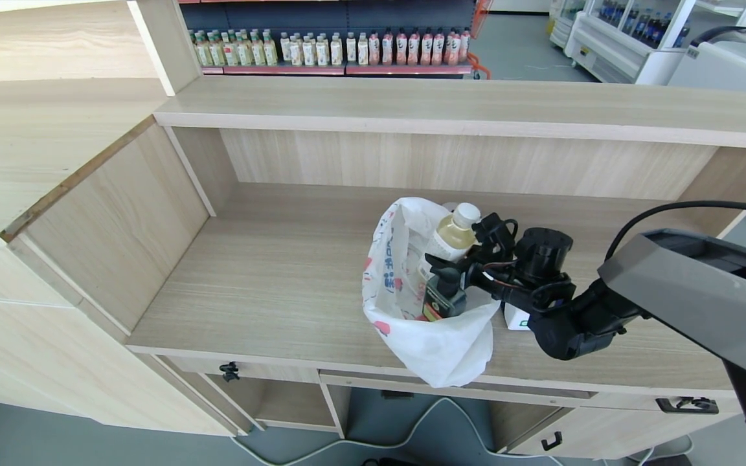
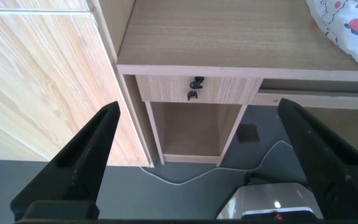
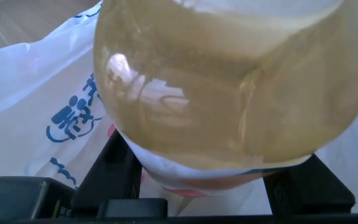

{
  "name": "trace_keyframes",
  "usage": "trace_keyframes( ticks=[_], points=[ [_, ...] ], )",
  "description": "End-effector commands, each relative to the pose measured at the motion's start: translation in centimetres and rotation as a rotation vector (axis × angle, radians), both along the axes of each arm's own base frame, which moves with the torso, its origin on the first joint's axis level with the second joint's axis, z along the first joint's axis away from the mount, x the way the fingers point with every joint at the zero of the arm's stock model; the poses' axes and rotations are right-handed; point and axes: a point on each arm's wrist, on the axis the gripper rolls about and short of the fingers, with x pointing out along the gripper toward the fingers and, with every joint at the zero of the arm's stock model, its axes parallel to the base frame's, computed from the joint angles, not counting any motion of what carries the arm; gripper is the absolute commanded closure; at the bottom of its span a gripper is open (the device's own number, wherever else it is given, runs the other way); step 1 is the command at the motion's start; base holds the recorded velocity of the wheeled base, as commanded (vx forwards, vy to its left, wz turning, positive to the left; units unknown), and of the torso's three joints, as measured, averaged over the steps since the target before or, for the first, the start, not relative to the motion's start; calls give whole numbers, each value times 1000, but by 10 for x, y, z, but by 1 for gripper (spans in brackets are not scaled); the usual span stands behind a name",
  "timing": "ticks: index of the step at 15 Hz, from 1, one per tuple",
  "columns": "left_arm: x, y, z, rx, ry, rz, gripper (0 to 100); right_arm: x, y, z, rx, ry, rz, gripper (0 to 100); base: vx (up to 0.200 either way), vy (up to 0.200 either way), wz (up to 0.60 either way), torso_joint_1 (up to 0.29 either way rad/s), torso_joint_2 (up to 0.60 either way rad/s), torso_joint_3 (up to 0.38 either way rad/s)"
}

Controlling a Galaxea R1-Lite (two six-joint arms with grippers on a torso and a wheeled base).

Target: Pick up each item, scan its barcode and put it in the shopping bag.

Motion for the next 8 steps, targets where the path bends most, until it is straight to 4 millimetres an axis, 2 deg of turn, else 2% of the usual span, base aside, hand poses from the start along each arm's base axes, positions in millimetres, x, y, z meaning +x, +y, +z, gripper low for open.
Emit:
trace_keyframes(
  ticks=[1,8],
  points=[
    [0,0,0,-1,1,0,0,2,1,-7,-13,7,14,100,0,0,0,0,0,0],
    [0,0,0,-1,1,0,0,1,5,-7,-27,-5,38,100,0,0,0,0,0,0]
  ],
)
